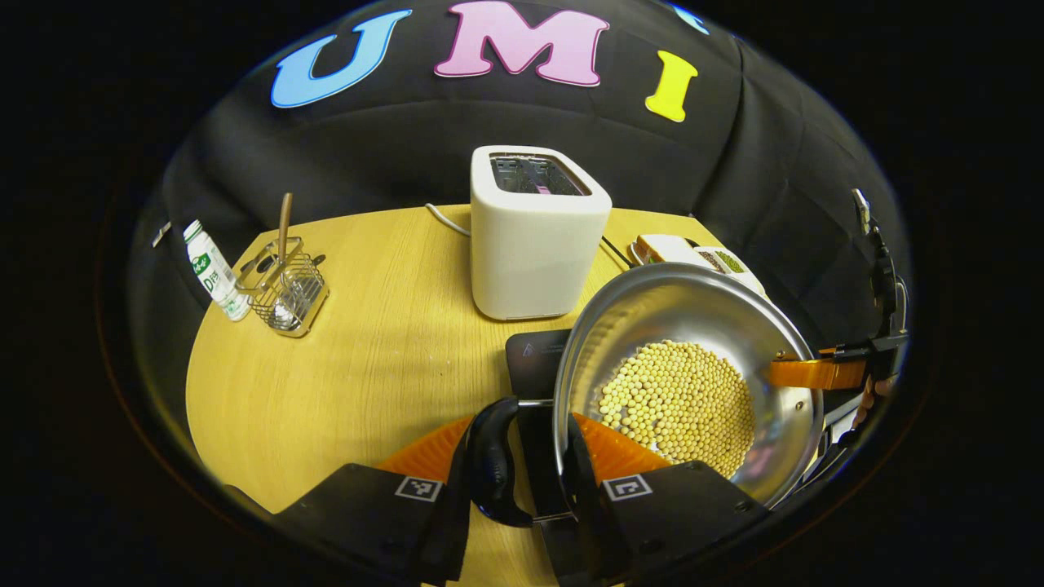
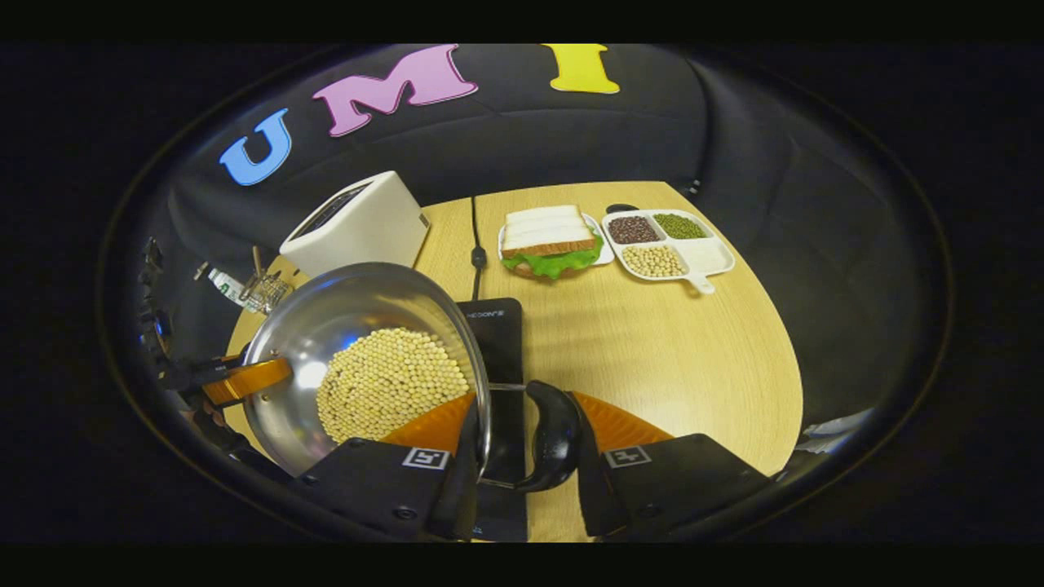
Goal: First push the handle of the pot to place it horizontally, then grasp the pot with both hands and set it on the induction cooktop.
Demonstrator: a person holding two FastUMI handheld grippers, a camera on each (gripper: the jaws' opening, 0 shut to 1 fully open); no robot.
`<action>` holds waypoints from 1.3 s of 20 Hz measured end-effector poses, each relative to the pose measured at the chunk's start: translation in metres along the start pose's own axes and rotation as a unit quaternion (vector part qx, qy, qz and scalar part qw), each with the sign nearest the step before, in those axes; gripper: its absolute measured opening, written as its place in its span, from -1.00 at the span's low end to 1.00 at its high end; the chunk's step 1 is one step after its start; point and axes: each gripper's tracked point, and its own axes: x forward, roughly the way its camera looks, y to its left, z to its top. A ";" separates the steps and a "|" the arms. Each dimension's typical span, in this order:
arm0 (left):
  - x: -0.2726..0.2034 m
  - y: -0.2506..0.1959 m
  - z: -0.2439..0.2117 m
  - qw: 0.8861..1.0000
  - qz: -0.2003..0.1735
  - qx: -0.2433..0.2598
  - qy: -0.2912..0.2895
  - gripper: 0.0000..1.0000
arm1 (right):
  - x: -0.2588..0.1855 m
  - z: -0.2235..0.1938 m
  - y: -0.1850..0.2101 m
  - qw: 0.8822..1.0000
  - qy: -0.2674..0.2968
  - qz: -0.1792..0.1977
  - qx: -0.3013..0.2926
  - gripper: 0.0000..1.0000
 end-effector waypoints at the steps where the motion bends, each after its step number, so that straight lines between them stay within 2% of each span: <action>1: 0.000 0.001 0.000 1.000 -0.002 0.000 -0.001 0.14 | 0.000 -0.001 -0.001 1.000 0.002 0.001 0.002 0.07; 15: 0.000 -0.001 -0.002 1.000 -0.001 -0.007 0.004 0.19 | 0.000 -0.001 0.000 1.000 0.009 0.003 0.013 0.12; 17: -0.001 0.000 -0.003 1.000 0.010 0.004 0.001 0.27 | 0.002 -0.004 -0.001 1.000 0.012 -0.002 0.011 0.20; 19: 0.001 -0.005 -0.002 1.000 0.013 0.013 -0.005 0.55 | -0.002 -0.006 0.002 1.000 0.013 0.000 0.008 0.72; 20: -0.001 -0.010 -0.004 1.000 0.007 0.012 -0.003 0.98 | 0.000 -0.006 0.004 1.000 0.011 -0.001 0.007 1.00; 22: 0.001 -0.011 -0.007 1.000 0.010 0.006 0.000 0.91 | -0.002 -0.004 0.002 1.000 0.006 -0.007 0.009 0.99; 26: -0.008 -0.007 -0.001 1.000 0.021 0.000 -0.017 0.92 | -0.013 0.010 -0.001 0.999 -0.028 -0.019 0.015 0.97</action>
